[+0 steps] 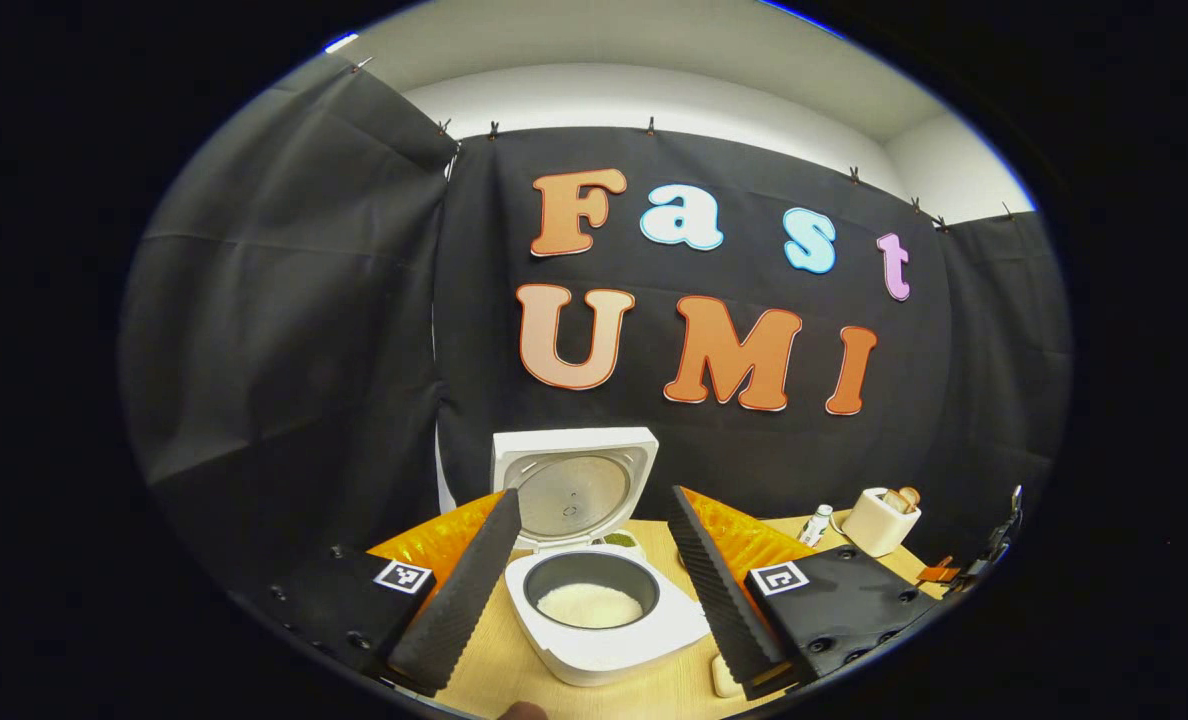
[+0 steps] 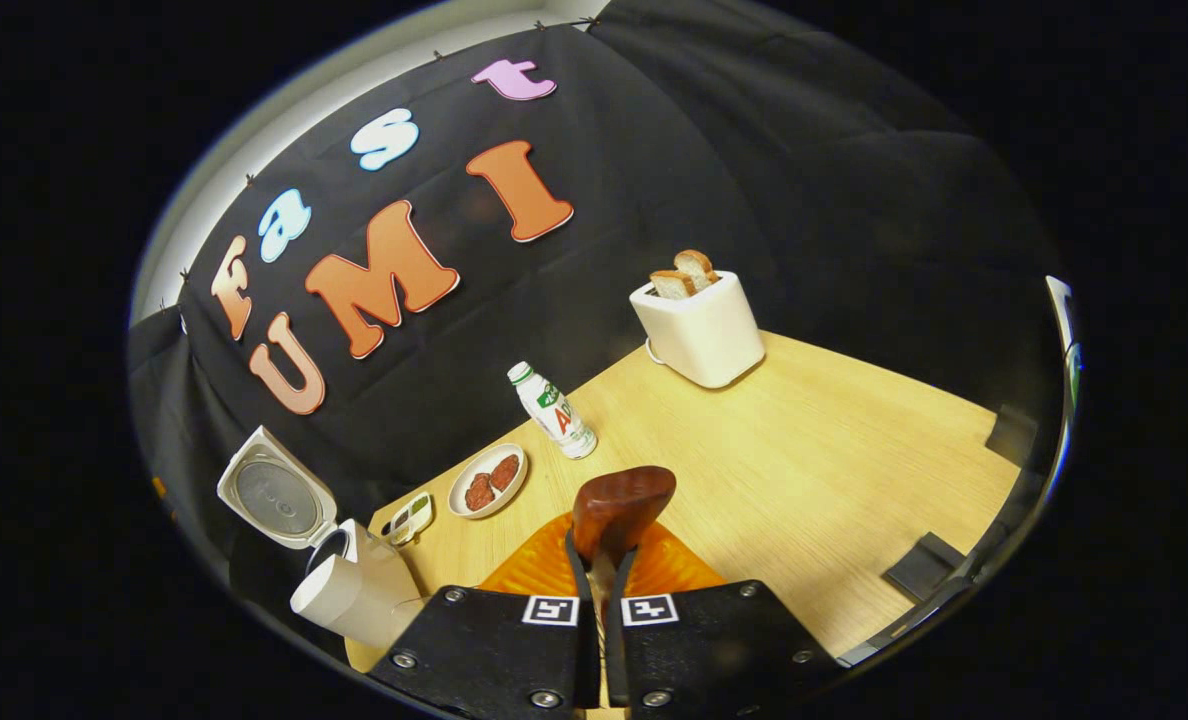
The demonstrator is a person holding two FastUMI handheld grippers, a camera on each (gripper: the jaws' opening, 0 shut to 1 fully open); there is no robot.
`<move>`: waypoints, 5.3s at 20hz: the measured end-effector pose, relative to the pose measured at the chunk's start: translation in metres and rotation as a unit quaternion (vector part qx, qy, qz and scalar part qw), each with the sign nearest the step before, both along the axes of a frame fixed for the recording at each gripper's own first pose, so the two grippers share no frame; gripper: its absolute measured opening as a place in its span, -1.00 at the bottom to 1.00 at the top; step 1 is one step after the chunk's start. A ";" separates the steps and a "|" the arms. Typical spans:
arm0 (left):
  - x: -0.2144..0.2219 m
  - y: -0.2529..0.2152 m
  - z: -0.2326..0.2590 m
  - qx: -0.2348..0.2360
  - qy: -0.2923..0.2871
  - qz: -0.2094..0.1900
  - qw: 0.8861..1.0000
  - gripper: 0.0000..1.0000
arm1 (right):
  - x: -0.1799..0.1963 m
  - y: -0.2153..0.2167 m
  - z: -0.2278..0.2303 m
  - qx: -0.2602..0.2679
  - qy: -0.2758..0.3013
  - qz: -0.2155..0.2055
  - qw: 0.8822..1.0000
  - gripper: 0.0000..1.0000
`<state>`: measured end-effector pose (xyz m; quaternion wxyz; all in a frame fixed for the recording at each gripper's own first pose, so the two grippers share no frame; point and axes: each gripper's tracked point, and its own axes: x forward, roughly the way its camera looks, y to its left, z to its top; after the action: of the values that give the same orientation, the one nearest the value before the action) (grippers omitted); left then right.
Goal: Close the left gripper, press the button to open the rice cooker; take a wooden spoon from the chopstick holder with the right hand, scoop a spoonful of rice and pour it into the rice cooker, then put the wooden spoon back into the chopstick holder.
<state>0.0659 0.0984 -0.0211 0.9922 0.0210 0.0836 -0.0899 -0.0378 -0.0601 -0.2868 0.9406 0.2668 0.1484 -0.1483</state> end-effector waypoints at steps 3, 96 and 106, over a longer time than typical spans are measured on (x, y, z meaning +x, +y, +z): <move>0.000 0.002 -0.001 0.002 0.002 0.005 1.000 1.00 | 0.004 0.002 -0.013 -0.005 0.003 0.003 1.000 -0.97; 0.111 -0.052 -0.253 0.035 0.316 0.013 0.948 1.00 | -0.028 0.058 0.146 -0.202 -0.011 0.071 0.977 0.89; 0.092 -0.050 -0.282 0.076 0.298 -0.006 0.952 1.00 | -0.029 0.058 0.136 -0.214 0.005 0.076 0.974 1.00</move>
<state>0.1576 0.0483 -0.3034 0.9172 0.0687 0.3817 -0.0913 -0.0668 -0.0019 -0.1504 0.9837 0.0466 0.1375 -0.1063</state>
